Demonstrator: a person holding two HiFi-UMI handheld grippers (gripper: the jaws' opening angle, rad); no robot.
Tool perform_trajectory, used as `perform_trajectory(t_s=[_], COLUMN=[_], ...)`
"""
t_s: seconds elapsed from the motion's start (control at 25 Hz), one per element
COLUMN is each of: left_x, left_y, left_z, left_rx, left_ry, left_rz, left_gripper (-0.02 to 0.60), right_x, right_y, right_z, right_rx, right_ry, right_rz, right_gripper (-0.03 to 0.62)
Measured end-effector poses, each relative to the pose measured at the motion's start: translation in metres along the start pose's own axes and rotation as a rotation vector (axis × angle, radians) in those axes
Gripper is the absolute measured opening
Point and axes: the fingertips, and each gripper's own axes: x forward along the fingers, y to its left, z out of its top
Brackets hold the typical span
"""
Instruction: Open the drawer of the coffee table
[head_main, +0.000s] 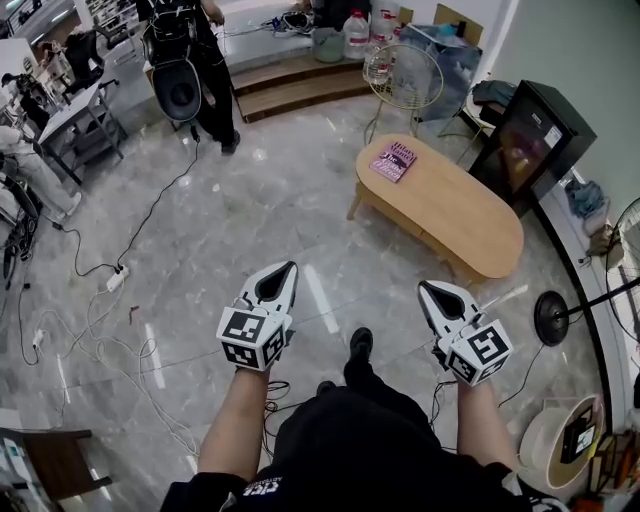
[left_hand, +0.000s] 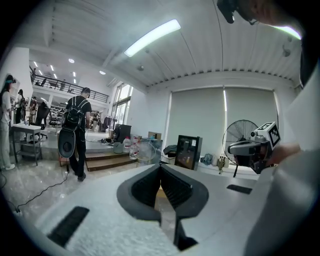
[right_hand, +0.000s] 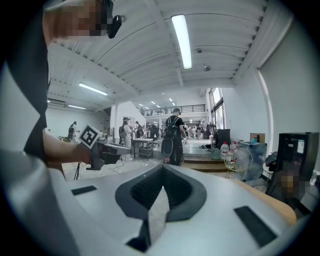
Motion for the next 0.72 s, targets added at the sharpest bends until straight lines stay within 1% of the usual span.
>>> perform_trajectory(t_s=[0.08, 0.32, 0.52, 0.72], left_x=[0.015, 0.072, 0.128, 0.180], left_y=[0.007, 0.017, 0.026, 0.024], left_z=[0.003, 0.010, 0.032, 0.051], left_rx=[0.003, 0.013, 0.036, 0.057], left_ry=[0.008, 0.046, 0.051, 0.057], left_rz=[0.006, -0.012, -0.019, -0.034], left_gripper=[0.000, 0.000, 0.002, 0.001], right_x=[0.012, 0.045, 0.074, 0.095], right_y=[-0.013, -0.068, -0.122, -0.173], right_z=[-0.004, -0.010, -0.007, -0.004], right_rx=[0.012, 0.056, 0.083, 0.105], right_ry=[0.001, 0.001, -0.008, -0.019], right_rz=[0.006, -0.007, -0.015, -0.015], right_gripper=[0.005, 0.005, 0.005, 0.005])
